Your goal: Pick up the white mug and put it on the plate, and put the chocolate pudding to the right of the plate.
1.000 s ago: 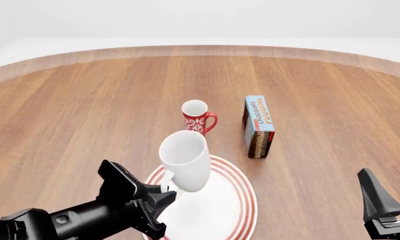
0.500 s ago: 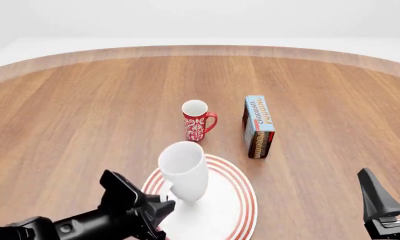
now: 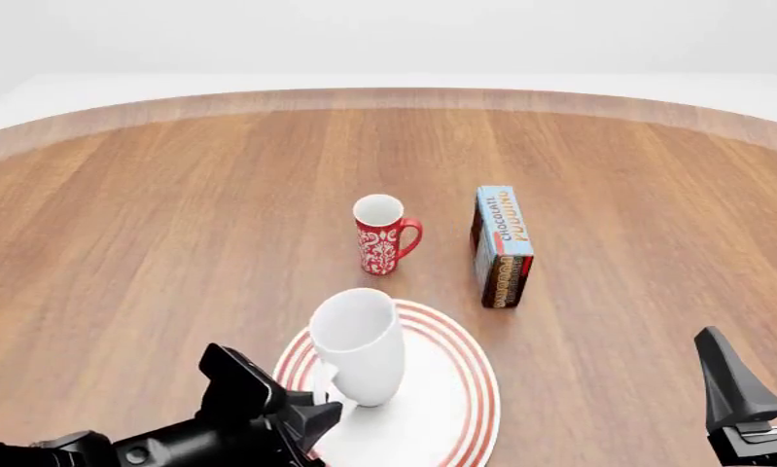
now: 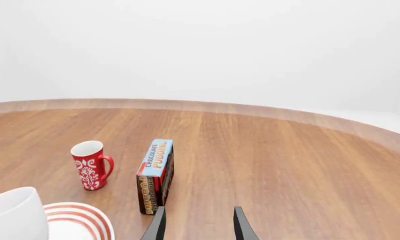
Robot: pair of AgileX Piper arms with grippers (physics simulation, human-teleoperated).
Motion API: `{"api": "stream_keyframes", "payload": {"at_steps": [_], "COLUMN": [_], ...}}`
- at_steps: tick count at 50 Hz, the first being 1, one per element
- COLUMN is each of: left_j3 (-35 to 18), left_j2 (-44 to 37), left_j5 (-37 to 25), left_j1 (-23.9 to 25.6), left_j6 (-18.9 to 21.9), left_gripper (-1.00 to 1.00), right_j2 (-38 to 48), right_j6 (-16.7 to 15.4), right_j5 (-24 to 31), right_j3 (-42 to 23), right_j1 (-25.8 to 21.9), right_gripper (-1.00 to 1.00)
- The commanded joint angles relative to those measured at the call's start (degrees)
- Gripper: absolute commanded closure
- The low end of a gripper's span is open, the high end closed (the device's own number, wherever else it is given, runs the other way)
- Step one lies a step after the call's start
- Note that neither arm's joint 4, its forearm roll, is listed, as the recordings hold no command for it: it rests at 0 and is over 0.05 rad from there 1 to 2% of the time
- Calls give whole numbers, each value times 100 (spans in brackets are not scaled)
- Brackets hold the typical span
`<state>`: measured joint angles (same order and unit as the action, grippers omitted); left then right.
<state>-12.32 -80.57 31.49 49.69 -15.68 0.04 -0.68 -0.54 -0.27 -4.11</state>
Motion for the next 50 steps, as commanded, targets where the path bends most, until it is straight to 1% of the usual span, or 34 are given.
{"api": "stream_keyframes", "payload": {"at_steps": [1, 27, 28, 34, 36, 41, 50], "left_j3": [9, 18, 19, -4, 11, 11, 41], "left_j2": [-128, -325, -336, -298, -373, -303, -326], "left_j5": [108, 237, 246, 181, 261, 196, 256], "left_j1": [46, 57, 63, 67, 70, 63, 55], "left_j6": [-62, -132, -140, -153, -159, -167, -171], "left_gripper": [100, 100, -100, -100, -100, -100, -100], "right_j2": [0, 0, 0, 0, 0, 0, 0], "right_j6": [1, -2, -1, -2, 1, -3, -1], "right_j5": [-1, 0, -1, -1, 0, -1, -1], "right_j3": [0, 0, 0, 0, 0, 0, 0], "right_j1": [-1, -1, 0, -1, -1, -1, -1], "right_gripper": [-100, -100, -100, -100, -100, -100, -100]}}
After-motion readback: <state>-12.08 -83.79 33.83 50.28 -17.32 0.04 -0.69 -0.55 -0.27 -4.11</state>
